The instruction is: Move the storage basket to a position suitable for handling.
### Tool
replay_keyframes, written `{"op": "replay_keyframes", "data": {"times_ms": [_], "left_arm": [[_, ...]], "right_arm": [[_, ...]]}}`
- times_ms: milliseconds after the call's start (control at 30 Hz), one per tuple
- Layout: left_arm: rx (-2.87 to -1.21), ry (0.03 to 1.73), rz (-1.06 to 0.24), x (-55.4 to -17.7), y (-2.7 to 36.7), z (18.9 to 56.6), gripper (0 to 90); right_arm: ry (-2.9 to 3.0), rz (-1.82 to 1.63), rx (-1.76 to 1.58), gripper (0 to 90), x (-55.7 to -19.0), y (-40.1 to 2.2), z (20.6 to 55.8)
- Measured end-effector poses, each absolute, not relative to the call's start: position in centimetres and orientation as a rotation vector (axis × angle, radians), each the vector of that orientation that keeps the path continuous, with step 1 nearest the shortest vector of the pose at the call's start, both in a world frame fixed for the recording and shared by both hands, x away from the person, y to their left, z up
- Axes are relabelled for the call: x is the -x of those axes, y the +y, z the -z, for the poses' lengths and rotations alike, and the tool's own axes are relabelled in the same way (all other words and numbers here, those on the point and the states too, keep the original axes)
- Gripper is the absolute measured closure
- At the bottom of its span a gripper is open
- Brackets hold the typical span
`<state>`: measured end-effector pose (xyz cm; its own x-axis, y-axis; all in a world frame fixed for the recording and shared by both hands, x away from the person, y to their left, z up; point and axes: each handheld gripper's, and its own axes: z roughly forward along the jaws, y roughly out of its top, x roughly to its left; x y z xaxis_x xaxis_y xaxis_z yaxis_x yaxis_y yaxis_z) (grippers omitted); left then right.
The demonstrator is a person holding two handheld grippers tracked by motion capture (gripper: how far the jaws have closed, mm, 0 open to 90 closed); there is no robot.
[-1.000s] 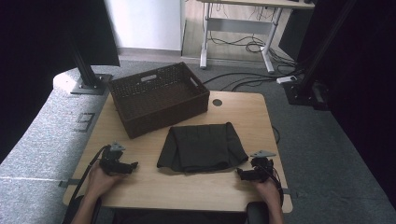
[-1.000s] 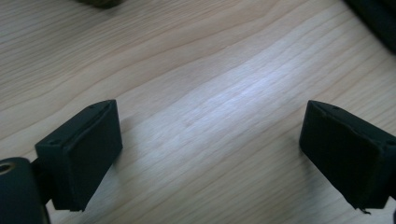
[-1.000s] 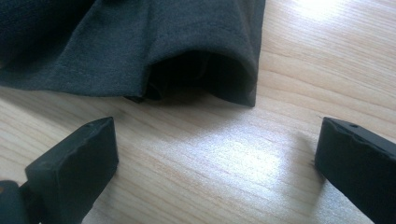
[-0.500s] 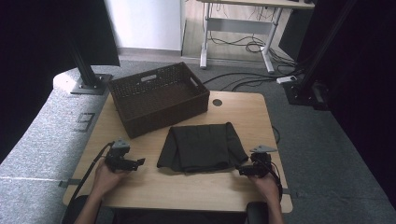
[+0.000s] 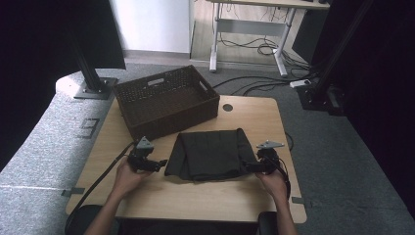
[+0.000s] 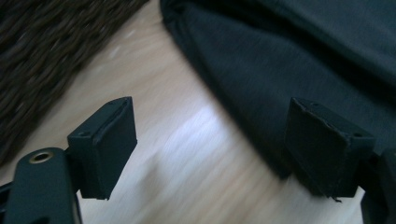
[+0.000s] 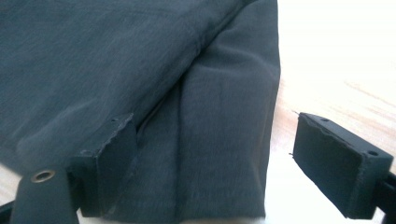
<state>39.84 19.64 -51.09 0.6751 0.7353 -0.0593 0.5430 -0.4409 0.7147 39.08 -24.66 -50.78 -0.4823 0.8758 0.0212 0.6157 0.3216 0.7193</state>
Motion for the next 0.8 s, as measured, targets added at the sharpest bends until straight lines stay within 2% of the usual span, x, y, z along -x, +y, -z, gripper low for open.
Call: {"op": "replay_keyframes", "data": {"times_ms": [200, 300, 333, 367, 467, 500, 533, 567, 600, 633, 733, 800], "left_arm": [[-2.170, 0.932, -0.323, -41.4, 16.5, 51.0, 22.8], [-2.157, 0.926, -0.299, -41.8, 15.7, 51.4, 30.0], [-2.157, 0.926, -0.299, -41.8, 15.7, 51.4, 34.4], [-2.171, 0.926, -0.298, -42.1, 15.3, 51.9, 38.0], [-2.221, 0.911, -0.288, -42.4, 14.9, 53.1, 48.9], [-2.221, 0.911, -0.288, -42.4, 14.9, 53.1, 52.4], [-2.243, 0.891, -0.339, -42.2, 14.7, 53.8, 58.0], [-2.243, 0.891, -0.339, -42.2, 14.7, 53.8, 60.9], [-2.267, 0.850, -0.381, -41.6, 14.4, 53.8, 66.4], [-2.274, 0.834, -0.386, -41.4, 14.3, 53.8, 71.9], [-2.272, 0.829, -0.397, -40.9, 14.4, 53.9, 76.4], [-2.233, 0.865, -0.316, -40.8, 15.1, 54.0, 76.3]], "right_arm": [[2.213, -0.915, -1.332, 22.4, -40.9, -24.2, 50.8], [2.217, -0.886, -1.351, 28.2, -41.6, -24.2, 51.4], [2.217, -0.886, -1.351, 28.2, -41.6, -24.2, 51.4], [2.225, -0.866, -1.360, 34.4, -42.1, -24.2, 52.0], [2.263, -0.841, -1.358, 41.6, -42.3, -24.1, 52.8], [2.263, -0.841, -1.358, 41.6, -42.3, -24.1, 52.8], [2.290, -0.873, -1.360, 51.6, -42.3, -24.0, 53.4], [2.290, -0.873, -1.360, 51.6, -42.3, -24.0, 53.4], [2.290, -0.885, -1.376, 58.1, -42.1, -23.9, 53.4], [2.304, -0.864, -1.353, 59.5, -41.9, -23.7, 53.3], [2.324, -0.859, -1.354, 60.6, -41.5, -23.6, 53.2], [2.354, -0.908, -1.404, 60.9, -41.1, -23.9, 53.3]]}}
